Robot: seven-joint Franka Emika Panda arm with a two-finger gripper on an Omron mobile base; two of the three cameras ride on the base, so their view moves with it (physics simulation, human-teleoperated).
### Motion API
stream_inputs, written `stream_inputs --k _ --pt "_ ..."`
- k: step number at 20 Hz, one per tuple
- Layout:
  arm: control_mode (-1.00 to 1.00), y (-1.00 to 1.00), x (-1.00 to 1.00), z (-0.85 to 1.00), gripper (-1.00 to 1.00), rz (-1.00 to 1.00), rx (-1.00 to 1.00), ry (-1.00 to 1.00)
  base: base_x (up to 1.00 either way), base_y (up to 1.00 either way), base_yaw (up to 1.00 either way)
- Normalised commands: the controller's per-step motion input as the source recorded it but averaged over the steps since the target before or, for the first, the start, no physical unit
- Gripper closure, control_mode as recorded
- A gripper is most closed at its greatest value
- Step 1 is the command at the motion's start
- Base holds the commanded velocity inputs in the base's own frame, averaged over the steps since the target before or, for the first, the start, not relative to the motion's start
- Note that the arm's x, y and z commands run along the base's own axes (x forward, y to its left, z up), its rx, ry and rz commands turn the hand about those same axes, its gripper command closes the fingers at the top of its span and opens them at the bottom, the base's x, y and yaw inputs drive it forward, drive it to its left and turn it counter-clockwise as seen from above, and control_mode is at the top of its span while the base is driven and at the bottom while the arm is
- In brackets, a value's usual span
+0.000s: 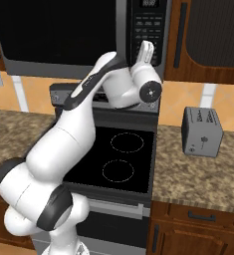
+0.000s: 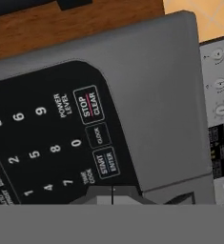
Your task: Open the microwave, place the bowl with waffle inside the microwave, then close the microwave door and turn it on.
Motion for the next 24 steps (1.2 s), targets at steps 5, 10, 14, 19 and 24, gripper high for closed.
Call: stream_inputs --k 5,10,14,19,24 --pt "-1.0 -0.1 0.36 0.0 1.0 0.0 0.0 0.0 0.0 0.0 0.0" --pt "-1.0 0.0 0.4 -0.06 1.0 0.0 0.0 -0.01 0.0 0.0 0.0" --pt "-1.0 0.0 0.33 -0.09 1.0 0.0 -0.01 -0.04 0.0 0.0 0.0" --pt "-1.0 0.0 -0.08 -0.02 1.0 0.0 0.0 -0.01 0.0 0.0 0.0" --pt "-1.0 -0.07 -0.84 0.0 1.0 0.0 0.0 -0.09 0.0 0.0 0.0"
